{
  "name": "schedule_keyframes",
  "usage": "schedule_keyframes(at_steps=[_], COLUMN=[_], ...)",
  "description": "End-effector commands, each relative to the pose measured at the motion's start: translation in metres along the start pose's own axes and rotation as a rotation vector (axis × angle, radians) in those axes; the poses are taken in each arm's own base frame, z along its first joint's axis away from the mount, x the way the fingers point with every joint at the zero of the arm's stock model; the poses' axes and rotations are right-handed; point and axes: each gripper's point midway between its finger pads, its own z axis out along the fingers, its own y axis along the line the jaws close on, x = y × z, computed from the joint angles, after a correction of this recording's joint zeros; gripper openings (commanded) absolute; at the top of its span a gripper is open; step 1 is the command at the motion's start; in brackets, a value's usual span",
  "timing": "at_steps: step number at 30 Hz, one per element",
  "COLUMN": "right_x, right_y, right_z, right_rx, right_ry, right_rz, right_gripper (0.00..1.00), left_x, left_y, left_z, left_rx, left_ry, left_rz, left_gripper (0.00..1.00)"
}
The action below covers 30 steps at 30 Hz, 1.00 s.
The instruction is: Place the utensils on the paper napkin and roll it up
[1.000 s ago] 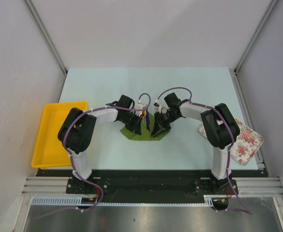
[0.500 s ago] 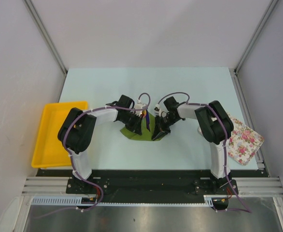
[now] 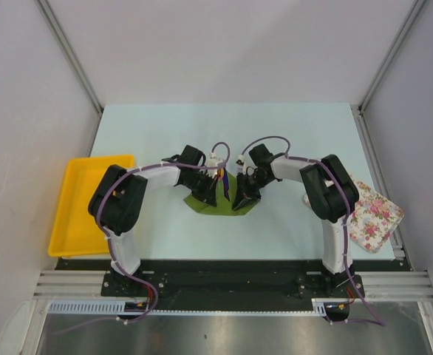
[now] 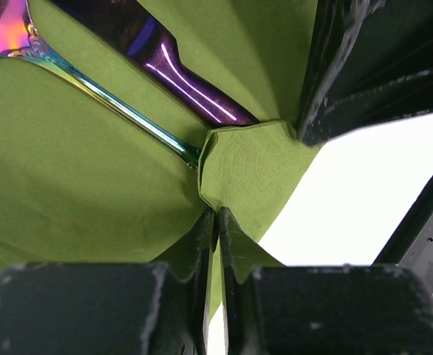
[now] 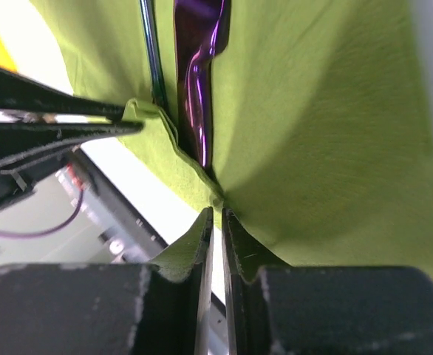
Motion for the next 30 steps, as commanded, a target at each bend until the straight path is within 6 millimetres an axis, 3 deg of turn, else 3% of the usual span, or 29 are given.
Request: schedule_keyframes(at_steps=[1, 8, 16, 22, 30], right_x=[-0.034, -0.054, -0.051, -0.046, -0.042], right_y=[0.014, -0.002, 0.008, 0.002, 0.0], right_z=[-0.026, -0.035, -0.024, -0.014, 0.0], right_rx=[0.105, 0.303, 0.369, 0.411, 0.423], right_ry=[-0.165, -0.272, -0.269, -0.263, -0.246], right_rz=[-0.068, 0.001, -0.021, -0.008, 0.002], right_gripper=[0.13, 0.11, 0.14, 0.23, 0.27], left_x=[-0.008, -0.007, -0.009, -0.01, -0.008], left_y=[-0.002, -0.002, -0.002, -0.002, -0.002], left_z=[-0.003, -0.002, -0.002, -0.002, -0.001], left_rx=[0.007, 0.008, 0.008, 0.005, 0.005], left_ry=[-0.027, -0.03, -0.036, -0.042, -0.043], left_rz=[0.003, -0.009, -0.017, -0.022, -0.036], left_gripper=[0.1, 0.11, 0.11, 0.11, 0.12])
